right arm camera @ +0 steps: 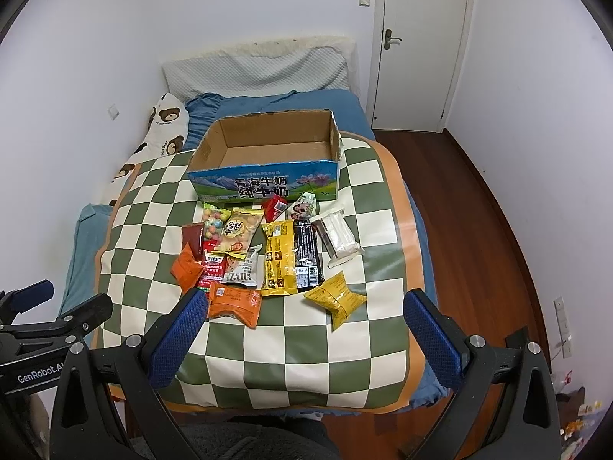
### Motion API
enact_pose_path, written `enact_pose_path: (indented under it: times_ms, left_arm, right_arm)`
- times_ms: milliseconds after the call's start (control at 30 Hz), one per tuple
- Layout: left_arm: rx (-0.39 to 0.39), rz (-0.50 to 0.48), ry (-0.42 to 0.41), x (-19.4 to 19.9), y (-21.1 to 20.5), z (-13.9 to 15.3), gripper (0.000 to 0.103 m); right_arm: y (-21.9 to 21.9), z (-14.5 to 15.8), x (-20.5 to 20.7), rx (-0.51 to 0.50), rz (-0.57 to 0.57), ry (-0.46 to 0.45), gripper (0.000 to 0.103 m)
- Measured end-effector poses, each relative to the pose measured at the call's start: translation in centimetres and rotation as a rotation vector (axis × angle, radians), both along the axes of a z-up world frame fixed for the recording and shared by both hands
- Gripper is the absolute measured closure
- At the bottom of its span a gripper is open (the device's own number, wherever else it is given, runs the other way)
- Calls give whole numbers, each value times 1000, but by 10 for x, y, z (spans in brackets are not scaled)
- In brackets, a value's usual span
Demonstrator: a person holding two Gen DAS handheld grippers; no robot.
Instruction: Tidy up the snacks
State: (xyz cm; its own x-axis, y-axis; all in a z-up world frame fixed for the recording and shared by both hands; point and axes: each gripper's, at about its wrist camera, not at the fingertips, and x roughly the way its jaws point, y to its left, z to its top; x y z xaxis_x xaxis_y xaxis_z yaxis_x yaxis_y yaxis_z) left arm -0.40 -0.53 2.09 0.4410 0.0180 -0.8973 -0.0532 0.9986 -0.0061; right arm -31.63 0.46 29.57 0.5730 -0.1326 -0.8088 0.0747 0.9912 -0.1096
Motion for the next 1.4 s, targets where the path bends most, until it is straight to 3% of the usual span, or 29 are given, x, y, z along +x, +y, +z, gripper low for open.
enact_pose_path:
  times_ms: [1100,1233,1400]
  left_arm:
    - [1,9,-7,-2,3,0,0]
    - [27,63,-11,10,11,-9,0]
    - [108,134,22,38,28,-46,0]
  right_arm:
    - [4,0,-1,24,-1,5,0]
    - [-4,-11,8,52,-2,19,0]
    - [-21,-50,44,126,-11,80,0]
